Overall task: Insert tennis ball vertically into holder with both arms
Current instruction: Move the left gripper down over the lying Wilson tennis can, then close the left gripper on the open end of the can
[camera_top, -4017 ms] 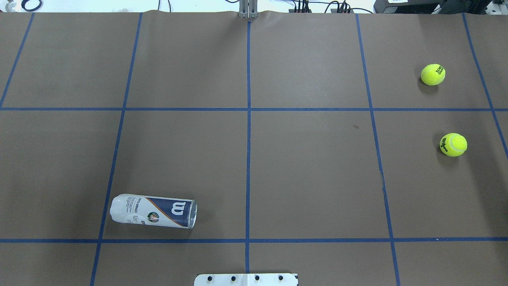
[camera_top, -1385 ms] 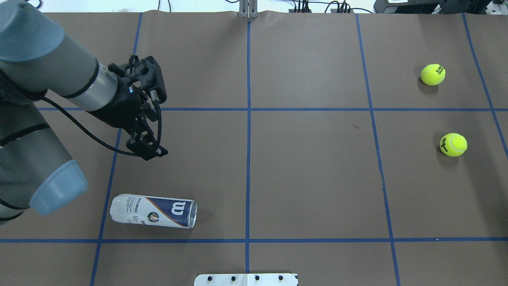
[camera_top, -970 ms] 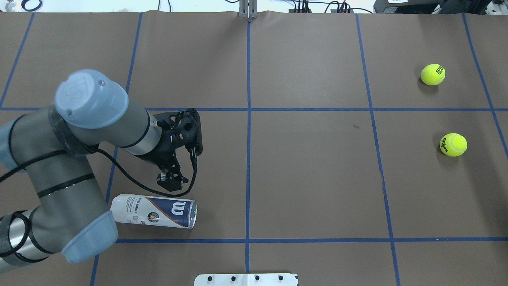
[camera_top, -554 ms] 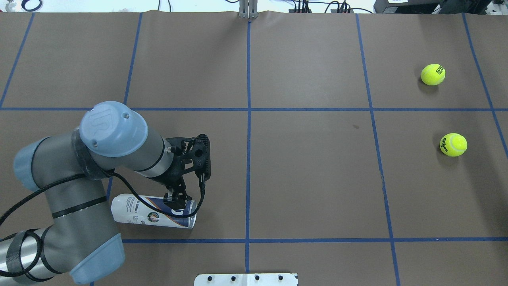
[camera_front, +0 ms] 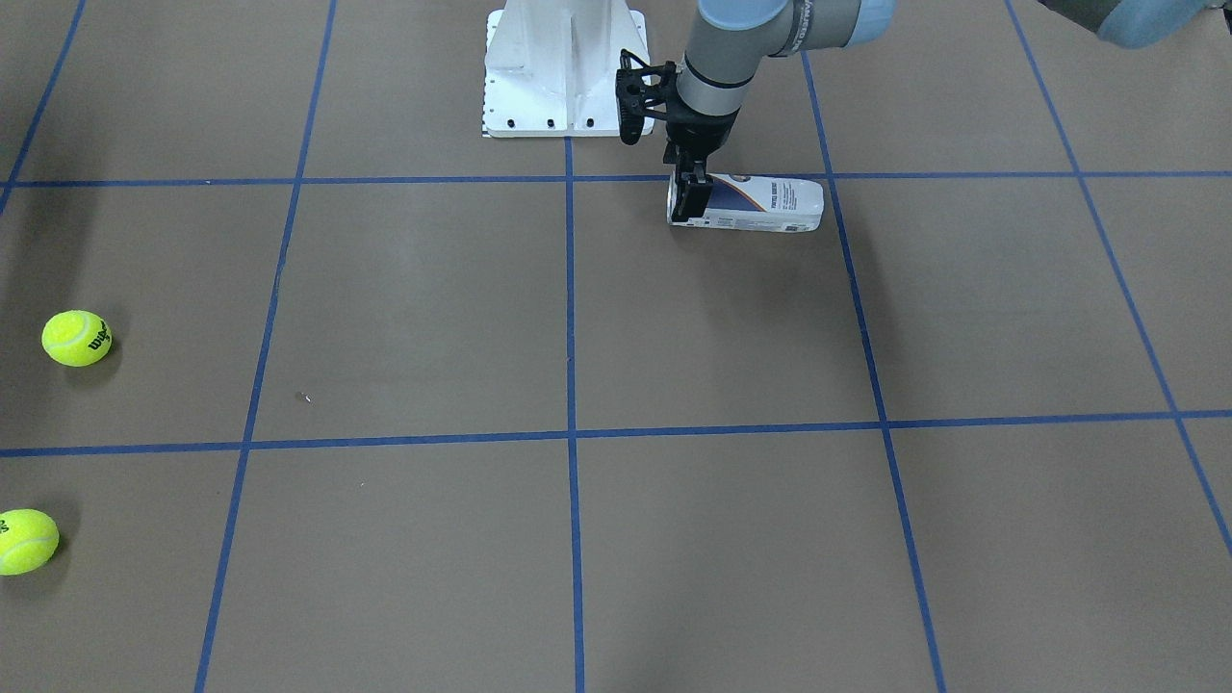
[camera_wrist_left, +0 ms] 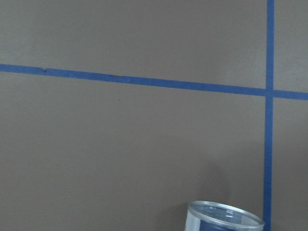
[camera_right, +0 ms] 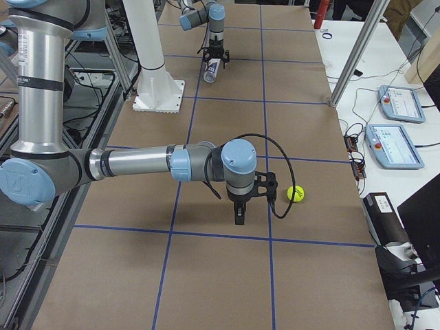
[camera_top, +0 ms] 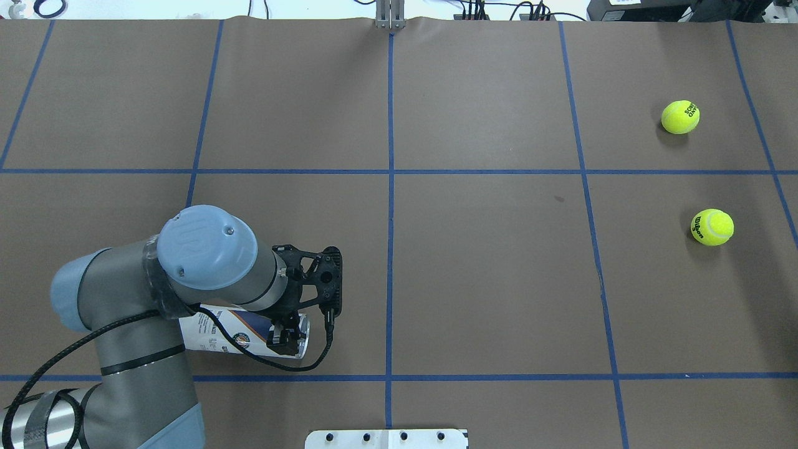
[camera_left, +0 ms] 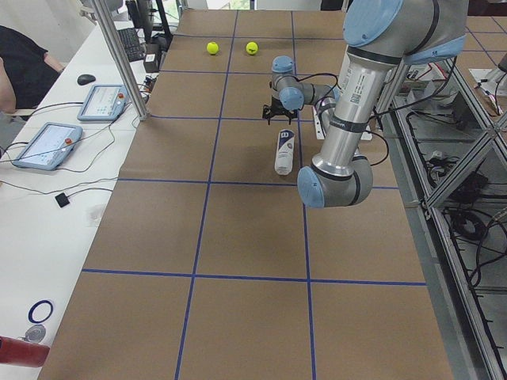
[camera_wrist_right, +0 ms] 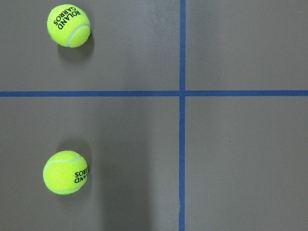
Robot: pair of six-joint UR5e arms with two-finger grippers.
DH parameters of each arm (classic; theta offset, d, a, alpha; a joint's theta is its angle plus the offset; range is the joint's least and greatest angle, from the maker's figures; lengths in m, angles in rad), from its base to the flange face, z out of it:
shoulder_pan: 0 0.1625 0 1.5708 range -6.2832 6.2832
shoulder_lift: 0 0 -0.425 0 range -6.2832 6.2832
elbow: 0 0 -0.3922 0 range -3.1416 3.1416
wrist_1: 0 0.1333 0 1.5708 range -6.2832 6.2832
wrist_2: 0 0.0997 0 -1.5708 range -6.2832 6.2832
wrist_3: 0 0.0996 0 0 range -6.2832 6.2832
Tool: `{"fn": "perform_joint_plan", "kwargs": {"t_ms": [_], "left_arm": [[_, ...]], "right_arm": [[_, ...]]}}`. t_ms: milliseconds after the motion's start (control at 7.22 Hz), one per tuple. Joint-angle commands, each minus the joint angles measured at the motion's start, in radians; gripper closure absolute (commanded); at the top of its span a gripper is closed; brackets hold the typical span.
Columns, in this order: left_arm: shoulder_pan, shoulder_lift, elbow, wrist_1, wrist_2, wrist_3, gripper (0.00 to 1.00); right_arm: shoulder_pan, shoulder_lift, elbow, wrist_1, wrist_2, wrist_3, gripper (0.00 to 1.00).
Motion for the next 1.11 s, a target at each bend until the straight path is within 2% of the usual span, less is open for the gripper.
{"fn": "perform_joint_plan", "kwargs": {"t_ms": [0,277,970], "left_arm": [[0.018,0.001,-0.002,0.002,0.007,0.0,0.01],[0.027,0.032,-0.001,0.0,0.007,0.0,0.01],[0.061,0.028,0.018,-0.002,0.008,-0.002,0.01]], "right_arm": [[0.0,-0.002,-0.002,-0.001,-0.001,0.0,0.01],[0.0,-0.005,-0.007,-0.001,0.0,0.0,0.01],[0.0,-0.006,-0.016,0.0,-0.001,-0.003,0.01]]}}
